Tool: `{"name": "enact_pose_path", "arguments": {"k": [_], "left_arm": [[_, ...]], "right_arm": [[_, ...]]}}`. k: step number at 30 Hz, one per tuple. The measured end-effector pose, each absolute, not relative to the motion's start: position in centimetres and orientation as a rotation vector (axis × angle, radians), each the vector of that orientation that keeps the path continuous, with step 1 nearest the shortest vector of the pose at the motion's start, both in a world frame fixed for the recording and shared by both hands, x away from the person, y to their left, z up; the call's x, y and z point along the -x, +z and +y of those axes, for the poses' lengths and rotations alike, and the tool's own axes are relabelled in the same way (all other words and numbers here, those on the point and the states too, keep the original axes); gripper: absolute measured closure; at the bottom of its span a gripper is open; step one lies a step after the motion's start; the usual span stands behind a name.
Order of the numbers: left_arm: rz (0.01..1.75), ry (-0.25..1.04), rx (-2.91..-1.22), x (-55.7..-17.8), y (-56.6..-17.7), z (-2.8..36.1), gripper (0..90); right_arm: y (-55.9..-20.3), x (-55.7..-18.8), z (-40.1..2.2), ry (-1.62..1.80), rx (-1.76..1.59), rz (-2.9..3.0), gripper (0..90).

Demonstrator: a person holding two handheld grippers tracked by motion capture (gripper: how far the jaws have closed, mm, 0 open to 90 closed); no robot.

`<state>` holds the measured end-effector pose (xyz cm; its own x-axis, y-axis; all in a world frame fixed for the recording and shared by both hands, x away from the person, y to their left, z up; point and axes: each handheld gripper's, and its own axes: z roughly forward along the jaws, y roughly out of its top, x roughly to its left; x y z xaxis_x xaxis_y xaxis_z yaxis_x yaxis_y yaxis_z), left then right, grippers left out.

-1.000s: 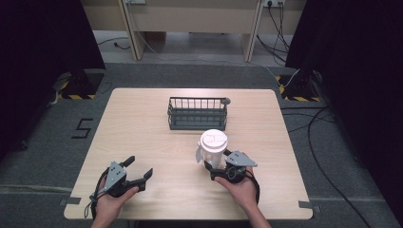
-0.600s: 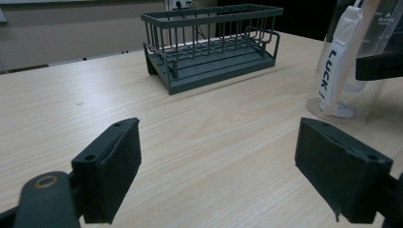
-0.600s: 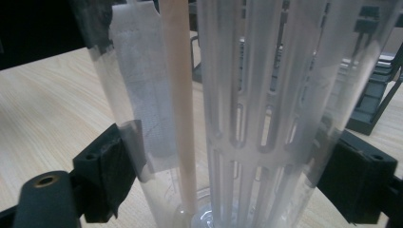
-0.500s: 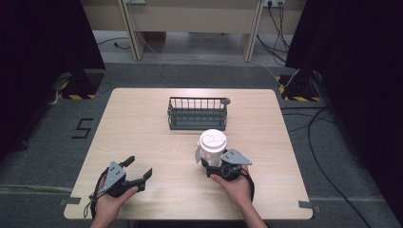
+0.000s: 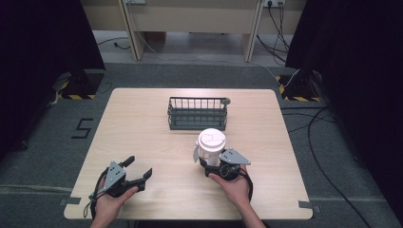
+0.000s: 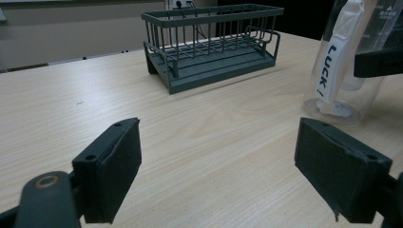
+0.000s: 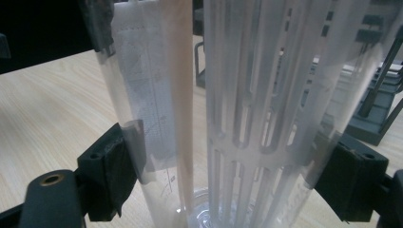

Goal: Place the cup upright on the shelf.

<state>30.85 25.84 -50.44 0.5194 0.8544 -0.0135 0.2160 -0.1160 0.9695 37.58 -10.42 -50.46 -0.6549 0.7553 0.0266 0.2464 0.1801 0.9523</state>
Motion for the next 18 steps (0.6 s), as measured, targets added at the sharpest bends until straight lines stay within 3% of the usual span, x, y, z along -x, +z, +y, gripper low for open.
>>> {"name": "enact_pose_path", "arguments": {"k": [18], "left_arm": [[0.926,0.722,-1.605,-30.7,-50.2,25.9,16.3]], "right_arm": [[-48.8,-38.7,-10.6,1.484,-0.938,1.976,18.4]]}}
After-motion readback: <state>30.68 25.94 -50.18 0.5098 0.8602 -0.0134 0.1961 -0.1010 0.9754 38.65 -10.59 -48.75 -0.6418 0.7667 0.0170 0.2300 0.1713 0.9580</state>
